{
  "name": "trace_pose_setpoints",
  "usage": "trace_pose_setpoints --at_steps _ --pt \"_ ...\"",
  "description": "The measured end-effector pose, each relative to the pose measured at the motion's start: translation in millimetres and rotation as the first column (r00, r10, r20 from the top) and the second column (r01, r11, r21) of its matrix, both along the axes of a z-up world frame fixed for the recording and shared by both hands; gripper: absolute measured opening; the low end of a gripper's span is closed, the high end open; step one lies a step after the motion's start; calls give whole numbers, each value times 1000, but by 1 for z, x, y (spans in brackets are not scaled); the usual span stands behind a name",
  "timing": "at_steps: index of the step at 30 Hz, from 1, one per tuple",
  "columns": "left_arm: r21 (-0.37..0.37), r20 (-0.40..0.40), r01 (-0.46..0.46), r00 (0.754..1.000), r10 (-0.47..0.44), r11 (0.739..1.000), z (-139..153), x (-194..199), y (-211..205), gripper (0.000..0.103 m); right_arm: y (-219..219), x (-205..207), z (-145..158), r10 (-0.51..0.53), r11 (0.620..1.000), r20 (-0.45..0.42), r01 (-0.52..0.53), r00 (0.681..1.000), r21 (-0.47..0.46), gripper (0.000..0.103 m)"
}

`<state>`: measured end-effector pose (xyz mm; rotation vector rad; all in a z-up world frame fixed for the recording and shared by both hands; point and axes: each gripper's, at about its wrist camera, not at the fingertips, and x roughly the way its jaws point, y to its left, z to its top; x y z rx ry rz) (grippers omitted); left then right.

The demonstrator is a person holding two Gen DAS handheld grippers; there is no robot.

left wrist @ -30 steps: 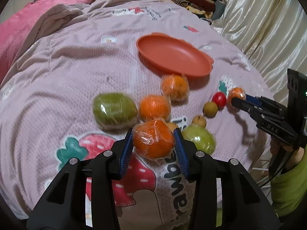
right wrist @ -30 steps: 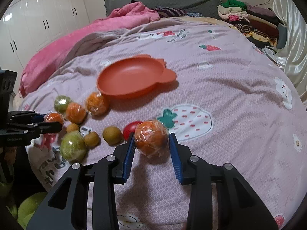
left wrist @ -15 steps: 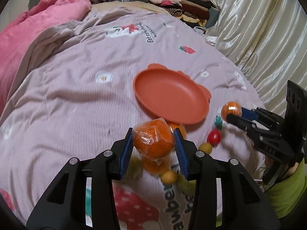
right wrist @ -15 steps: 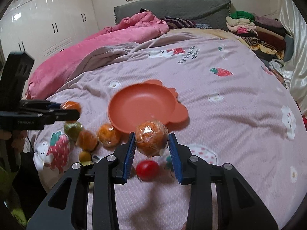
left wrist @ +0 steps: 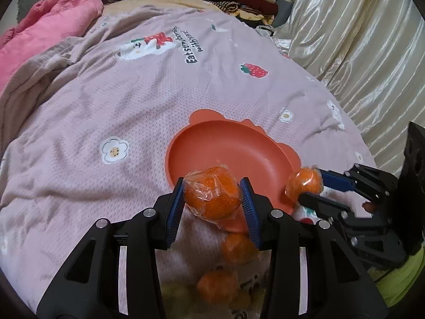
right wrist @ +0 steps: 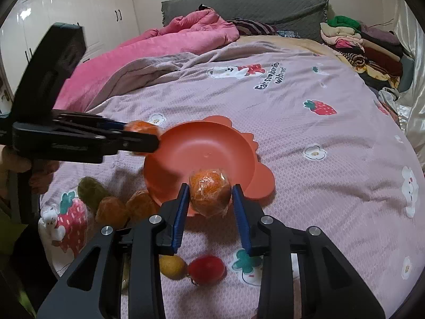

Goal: Organize fruits
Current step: 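Carry the left tool's orange to the orange plate while the right tool carries its orange there, then open the left tool over the plate while the right tool releases its orange beside it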

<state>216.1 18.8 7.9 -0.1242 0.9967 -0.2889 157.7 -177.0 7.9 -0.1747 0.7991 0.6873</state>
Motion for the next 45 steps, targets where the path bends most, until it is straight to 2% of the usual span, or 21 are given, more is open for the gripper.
trace_pose_setpoints --at_steps 6,12,21,38,45 --pt "-9 -23 7 1000 -7 1000 -13 12 -4 33 10 5 -3 14 1000 1 -14 1000 -18 26" --pt "0 -38 2 999 -2 1000 -21 17 -5 33 15 8 -9 18 999 -12 -19 1000 -38 26" --pt "51 -46 31 999 -28 998 -32 19 -9 34 16 5 -13 10 998 -20 -11 1000 -58 26" --pt "51 -23 25 999 -24 998 -31 12 -9 37 16 -1 -8 3 998 -2 -3 1000 -61 27" --pt "49 -12 23 1000 -22 999 -24 6 -7 40 13 -3 -4 -11 998 3 11 1000 -54 33"
